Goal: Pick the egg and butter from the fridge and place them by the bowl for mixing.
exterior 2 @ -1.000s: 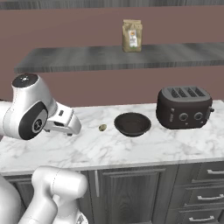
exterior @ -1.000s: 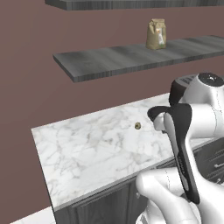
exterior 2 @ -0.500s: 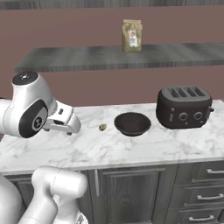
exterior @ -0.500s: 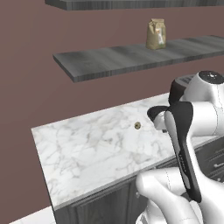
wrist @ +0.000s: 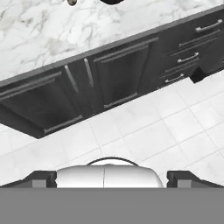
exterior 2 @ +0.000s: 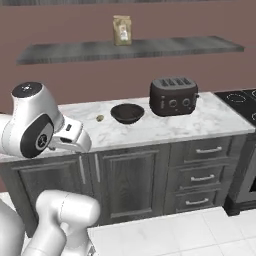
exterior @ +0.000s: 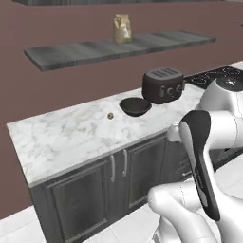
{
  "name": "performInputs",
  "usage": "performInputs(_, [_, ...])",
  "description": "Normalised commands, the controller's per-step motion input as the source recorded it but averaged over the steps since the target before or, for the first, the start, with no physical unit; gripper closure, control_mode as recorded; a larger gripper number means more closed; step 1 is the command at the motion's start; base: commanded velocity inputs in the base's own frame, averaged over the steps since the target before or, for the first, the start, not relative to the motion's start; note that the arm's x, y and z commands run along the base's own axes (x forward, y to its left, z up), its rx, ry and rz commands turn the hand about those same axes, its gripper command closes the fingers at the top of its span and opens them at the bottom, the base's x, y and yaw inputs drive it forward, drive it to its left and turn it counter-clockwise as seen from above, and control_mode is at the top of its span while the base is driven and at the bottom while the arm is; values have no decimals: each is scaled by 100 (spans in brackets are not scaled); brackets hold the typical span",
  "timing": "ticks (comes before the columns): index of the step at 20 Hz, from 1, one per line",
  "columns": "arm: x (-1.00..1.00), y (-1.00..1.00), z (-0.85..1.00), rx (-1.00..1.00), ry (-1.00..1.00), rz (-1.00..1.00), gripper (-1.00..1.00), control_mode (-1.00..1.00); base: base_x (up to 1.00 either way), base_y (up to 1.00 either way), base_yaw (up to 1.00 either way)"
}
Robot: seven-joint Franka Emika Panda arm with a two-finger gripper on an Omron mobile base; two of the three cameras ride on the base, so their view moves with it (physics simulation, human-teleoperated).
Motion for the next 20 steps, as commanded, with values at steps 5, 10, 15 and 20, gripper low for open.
performInputs(5, [0,0,0,0,0,0,-100,100,-32,-15,-80])
performInputs(10, [0,0,0,0,0,0,-100,100,-8,0,-94])
performInputs(15, [0,0,0,0,0,0,-100,100,-1,0,-100])
performInputs(20, [0,0,0,0,0,0,-100,100,0,0,-99])
